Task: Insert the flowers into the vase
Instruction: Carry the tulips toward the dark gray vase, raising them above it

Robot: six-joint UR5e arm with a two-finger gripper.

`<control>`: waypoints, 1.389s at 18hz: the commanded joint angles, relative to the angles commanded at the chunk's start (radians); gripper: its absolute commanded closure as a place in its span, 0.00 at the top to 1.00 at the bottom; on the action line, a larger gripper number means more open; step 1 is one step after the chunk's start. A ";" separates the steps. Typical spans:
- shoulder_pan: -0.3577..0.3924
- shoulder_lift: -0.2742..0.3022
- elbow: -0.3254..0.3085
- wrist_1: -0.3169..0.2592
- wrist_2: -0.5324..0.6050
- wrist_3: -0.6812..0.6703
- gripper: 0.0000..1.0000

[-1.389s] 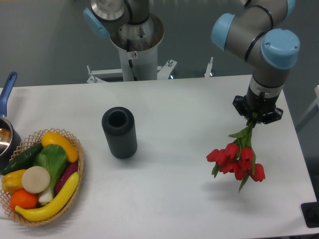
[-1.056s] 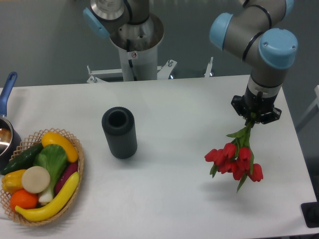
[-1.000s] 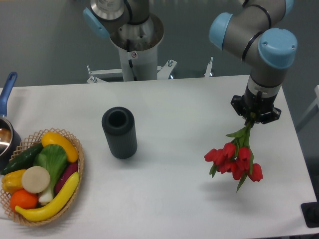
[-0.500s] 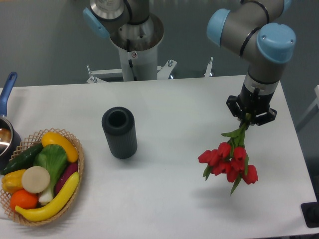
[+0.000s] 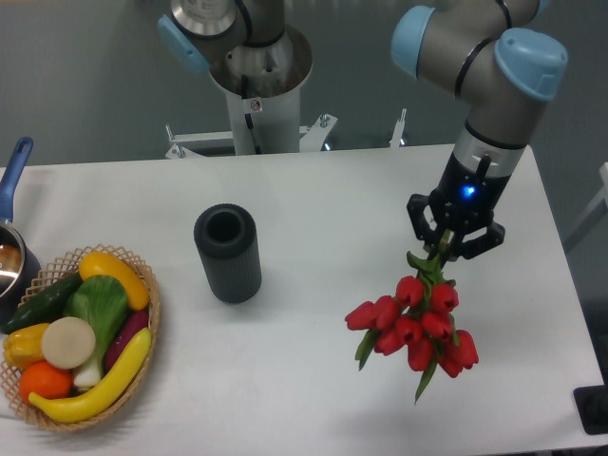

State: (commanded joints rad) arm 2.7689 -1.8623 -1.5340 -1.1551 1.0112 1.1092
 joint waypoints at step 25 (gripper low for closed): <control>0.020 0.193 -0.379 0.403 -0.733 -0.172 0.04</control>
State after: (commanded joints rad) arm 2.7888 -1.6692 -1.9126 -0.7517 0.2778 0.9372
